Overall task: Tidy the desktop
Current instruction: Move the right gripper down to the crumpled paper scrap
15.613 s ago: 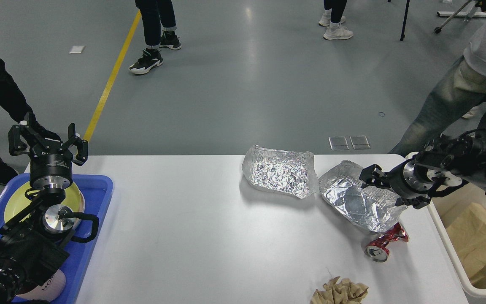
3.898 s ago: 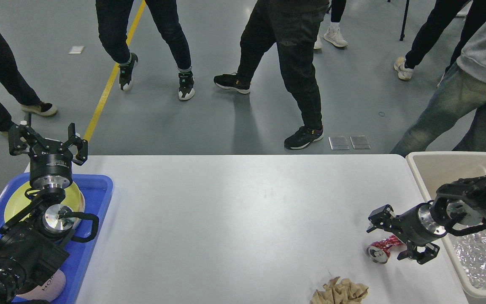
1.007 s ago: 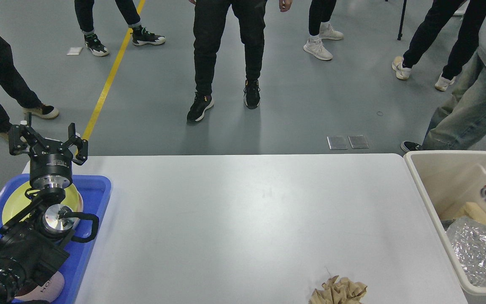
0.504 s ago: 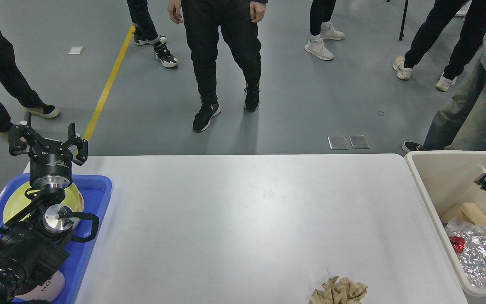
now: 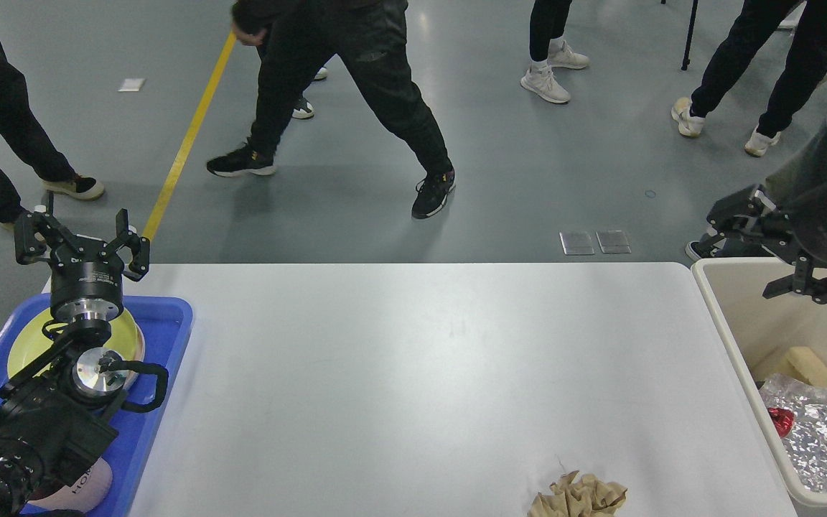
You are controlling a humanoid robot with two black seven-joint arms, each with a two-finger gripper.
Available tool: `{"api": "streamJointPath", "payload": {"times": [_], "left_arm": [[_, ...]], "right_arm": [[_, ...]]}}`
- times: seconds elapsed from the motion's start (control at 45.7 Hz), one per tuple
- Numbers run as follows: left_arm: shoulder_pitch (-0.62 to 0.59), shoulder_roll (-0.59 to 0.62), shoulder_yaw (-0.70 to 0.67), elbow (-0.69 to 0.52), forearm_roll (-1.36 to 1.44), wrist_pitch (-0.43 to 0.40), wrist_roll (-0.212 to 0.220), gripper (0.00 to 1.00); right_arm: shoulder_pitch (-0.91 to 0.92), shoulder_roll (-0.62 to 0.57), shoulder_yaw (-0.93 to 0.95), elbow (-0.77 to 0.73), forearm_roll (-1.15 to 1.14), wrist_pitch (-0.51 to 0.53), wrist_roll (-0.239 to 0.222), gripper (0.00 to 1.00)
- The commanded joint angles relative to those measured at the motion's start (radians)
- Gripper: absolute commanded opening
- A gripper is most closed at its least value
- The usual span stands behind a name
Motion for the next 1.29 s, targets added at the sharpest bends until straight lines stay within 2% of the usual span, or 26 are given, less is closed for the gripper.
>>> {"api": "streamJointPath", "payload": {"times": [0.0,0.131,0.219,0.438,0.679,0.832,0.985,1.27], "left_arm": [[-0.001,0.0,0.0,0.0,0.0,0.0,0.0,0.96],[0.0,0.0,0.0,0.0,0.0,0.0,0.0,0.96],[0.0,0.0,0.0,0.0,0.0,0.0,0.0,0.96],[0.0,0.0,0.0,0.0,0.0,0.0,0.0,0.96],[0.0,0.0,0.0,0.0,0.0,0.0,0.0,0.96],[0.0,0.0,0.0,0.0,0.0,0.0,0.0,0.96],[0.0,0.0,0.0,0.0,0.0,0.0,0.0,0.96],[0.0,0.0,0.0,0.0,0.0,0.0,0.0,0.96]], "right_arm": [[0.156,0.026,-0.004,0.048,0.003,0.137,0.0,1.0],[0.161,0.038,0.001,0.051,0.003,0.144,0.0,1.0],[0.101,0.038,0.008,0.047,0.003,0.138,0.001,1.0],[-0.227,0.03,0.114,0.028,0.01,0.112,0.001,1.0],[-0.6,0.049,0.274,-0.116,0.004,0.114,-0.002,1.0],[-0.781,0.116,0.335,-0.22,0.004,0.114,-0.002,1.0],[-0.911,0.125,0.403,-0.262,0.004,0.114,-0.002,1.0],[-1.015,0.136,0.498,-0.309,0.006,0.114,-0.002,1.0]]}}
